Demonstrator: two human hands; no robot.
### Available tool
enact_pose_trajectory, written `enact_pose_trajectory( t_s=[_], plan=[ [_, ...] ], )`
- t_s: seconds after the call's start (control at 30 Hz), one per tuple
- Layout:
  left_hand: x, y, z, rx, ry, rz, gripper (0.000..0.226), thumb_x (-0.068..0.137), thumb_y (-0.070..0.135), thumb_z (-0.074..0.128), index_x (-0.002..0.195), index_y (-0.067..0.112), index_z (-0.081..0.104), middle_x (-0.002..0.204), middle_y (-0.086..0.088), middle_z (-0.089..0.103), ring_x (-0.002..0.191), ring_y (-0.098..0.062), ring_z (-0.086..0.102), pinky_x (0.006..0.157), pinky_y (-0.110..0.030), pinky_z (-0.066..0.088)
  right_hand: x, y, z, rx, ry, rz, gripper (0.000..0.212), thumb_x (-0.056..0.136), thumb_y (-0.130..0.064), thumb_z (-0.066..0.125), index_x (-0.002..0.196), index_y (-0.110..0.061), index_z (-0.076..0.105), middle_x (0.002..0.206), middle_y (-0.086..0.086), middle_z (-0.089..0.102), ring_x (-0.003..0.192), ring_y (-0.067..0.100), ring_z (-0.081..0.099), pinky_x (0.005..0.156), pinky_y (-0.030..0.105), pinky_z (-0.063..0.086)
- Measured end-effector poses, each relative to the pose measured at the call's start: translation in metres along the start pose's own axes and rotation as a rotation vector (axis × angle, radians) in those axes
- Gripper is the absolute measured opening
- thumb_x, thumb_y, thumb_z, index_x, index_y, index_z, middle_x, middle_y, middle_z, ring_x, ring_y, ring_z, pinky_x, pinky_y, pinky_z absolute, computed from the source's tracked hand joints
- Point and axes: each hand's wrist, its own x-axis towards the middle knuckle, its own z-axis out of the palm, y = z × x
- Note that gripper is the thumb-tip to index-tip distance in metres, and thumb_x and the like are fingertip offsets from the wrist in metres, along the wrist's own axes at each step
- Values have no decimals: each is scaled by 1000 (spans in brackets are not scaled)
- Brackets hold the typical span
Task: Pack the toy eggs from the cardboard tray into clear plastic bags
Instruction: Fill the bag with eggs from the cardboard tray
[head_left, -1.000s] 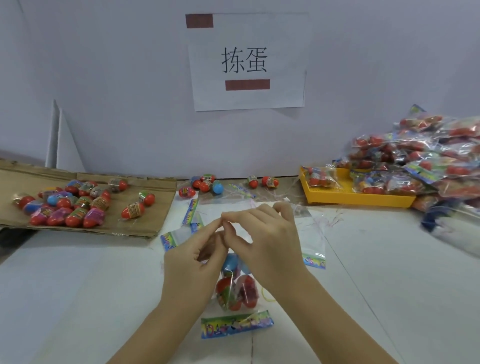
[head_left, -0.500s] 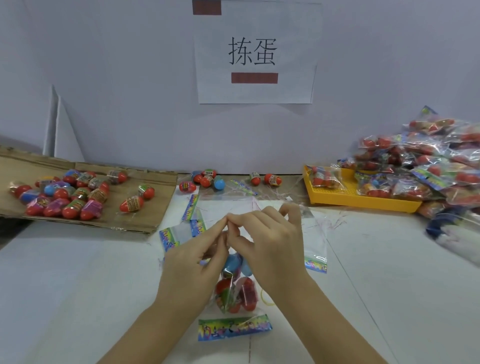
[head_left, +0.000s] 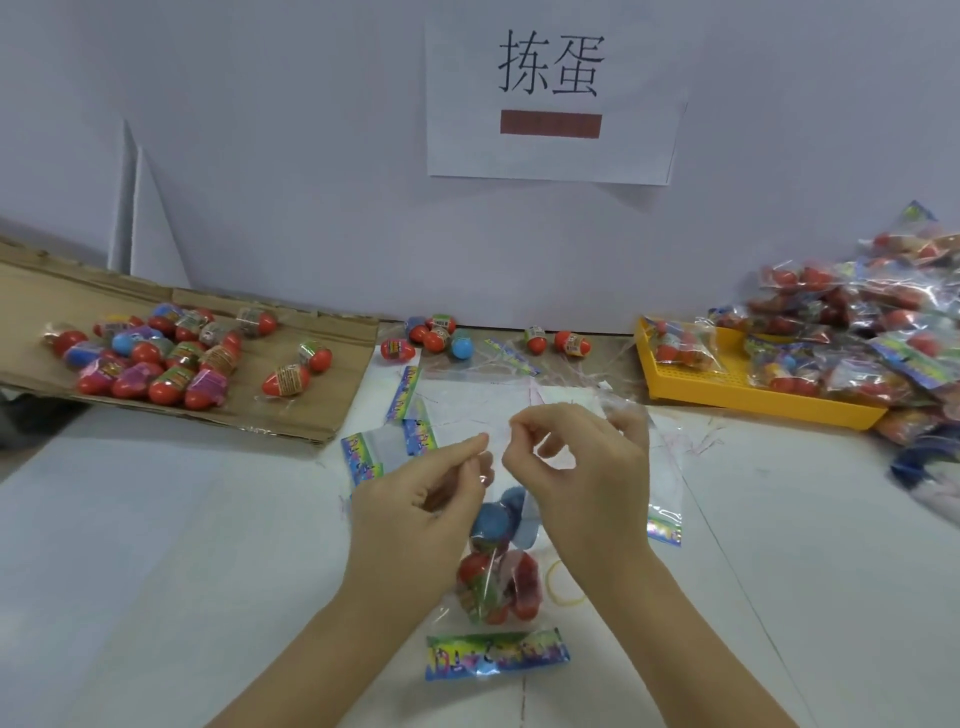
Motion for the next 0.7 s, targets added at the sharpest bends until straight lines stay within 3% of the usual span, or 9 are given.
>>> enact_pose_trajectory(
  t_s=[0.1,0.23,0.5,0.7],
  plan=[
    [5,3,-4,-188,63,-197,33,88,-1,63,93,30,72,79,9,76,77,-10,74,70,-17,57,9,12,-11,99,0,251,17,78,-10,71,72,-25,65,64,-25,59,55,0,57,77,39,46],
    [25,-2,-17,-336,148,-382,21,93,4,59,98,20,72,76,3,76,73,-10,74,63,-16,56,17,37,-27,202,-75,514,27,81,-13,69,68,-36,61,66,-18,64,63,1,59,63,20,47],
    [42,-20,-40,-444,307,-534,20,97,0,53,92,13,67,82,-6,71,63,-10,72,60,-19,58,10,67,-26,20,-360,559,7,82,-20,67,76,-20,69,78,-7,69,74,13,62,73,37,53],
    [47,-21,-49,-486,383,-577,22,97,1,54,87,14,67,79,-3,72,61,-9,72,53,-18,55,7,75,-26,-227,-681,423,15,89,-26,63,100,-31,71,85,-17,64,80,5,55,72,22,41]
  ],
)
